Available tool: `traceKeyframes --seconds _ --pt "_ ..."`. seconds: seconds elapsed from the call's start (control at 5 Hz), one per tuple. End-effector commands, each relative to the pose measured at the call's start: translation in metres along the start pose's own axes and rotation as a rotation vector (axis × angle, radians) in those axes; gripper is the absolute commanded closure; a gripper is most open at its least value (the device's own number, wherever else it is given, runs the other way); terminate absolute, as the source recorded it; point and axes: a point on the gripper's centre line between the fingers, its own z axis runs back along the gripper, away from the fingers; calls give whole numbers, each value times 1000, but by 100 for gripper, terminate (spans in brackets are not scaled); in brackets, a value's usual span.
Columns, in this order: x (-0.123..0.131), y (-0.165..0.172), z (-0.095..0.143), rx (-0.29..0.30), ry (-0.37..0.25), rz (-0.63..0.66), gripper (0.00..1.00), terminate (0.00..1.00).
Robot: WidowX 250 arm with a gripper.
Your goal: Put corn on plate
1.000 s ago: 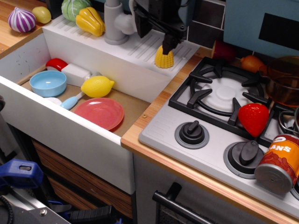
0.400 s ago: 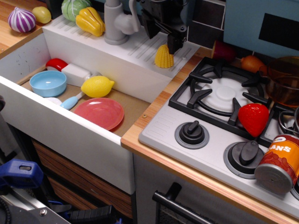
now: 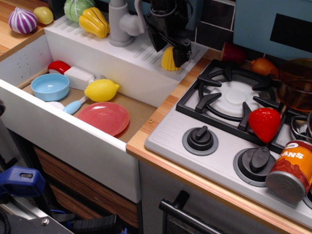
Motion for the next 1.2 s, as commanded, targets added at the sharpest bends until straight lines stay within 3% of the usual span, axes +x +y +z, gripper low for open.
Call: traceKeyframes --seconds 0.0,0.2,0.4,0.6,0.8,1.0 --pt "24 16 8 30 -67 18 100 0" --pt "27 15 16 27 -40 27 100 0" --pt "20 15 43 77 11 43 100 0" --pt "-2 18 66 127 47 66 100 0" --pt "-39 19 76 158 63 112 100 0" --pt "-70 20 62 206 17 125 100 0"
